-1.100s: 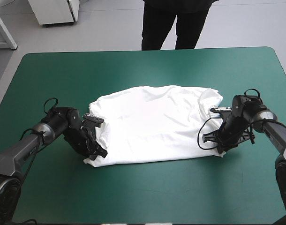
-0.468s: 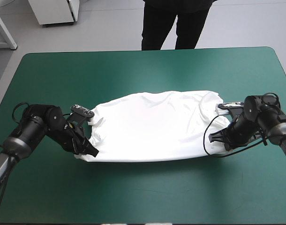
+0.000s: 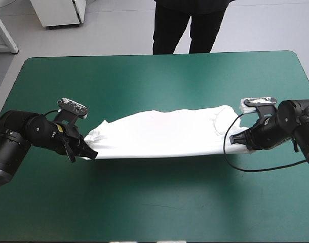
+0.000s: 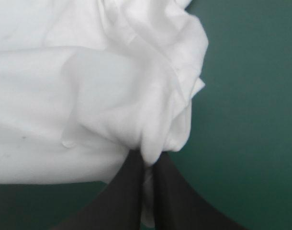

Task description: Fold the cloth

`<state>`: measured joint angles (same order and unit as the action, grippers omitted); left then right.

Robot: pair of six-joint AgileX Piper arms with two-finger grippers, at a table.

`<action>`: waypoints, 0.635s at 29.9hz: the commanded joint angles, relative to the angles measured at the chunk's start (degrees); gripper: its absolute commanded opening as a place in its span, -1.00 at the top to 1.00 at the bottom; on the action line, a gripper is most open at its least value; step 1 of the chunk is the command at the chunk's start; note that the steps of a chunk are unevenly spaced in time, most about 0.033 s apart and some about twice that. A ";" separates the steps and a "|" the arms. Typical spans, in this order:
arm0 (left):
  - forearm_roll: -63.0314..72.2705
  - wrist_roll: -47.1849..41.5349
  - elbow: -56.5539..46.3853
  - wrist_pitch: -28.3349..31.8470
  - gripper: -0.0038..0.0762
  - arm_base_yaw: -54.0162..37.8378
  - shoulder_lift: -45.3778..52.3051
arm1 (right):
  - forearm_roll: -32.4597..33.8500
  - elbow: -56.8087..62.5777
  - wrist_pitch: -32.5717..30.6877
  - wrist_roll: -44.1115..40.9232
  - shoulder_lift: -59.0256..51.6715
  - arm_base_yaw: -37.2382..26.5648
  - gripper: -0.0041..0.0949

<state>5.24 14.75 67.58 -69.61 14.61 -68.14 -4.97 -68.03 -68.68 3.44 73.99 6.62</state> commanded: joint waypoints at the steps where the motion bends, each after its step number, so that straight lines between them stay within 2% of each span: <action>1: -2.83 -1.55 3.86 5.24 0.96 0.10 -0.15 | 1.07 -5.86 2.34 -0.06 1.32 -0.44 0.95; 9: -3.60 -2.40 4.45 9.47 0.96 0.10 -6.37 | 1.45 -16.08 2.34 -0.06 12.59 -0.44 0.95; 19: -6.63 -2.56 4.67 19.80 0.96 0.10 -14.13 | 1.59 -27.89 3.90 -0.06 24.47 -0.44 0.95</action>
<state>0.36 12.97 70.26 -53.94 14.61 -82.37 -4.18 -91.90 -66.84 3.31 98.56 6.62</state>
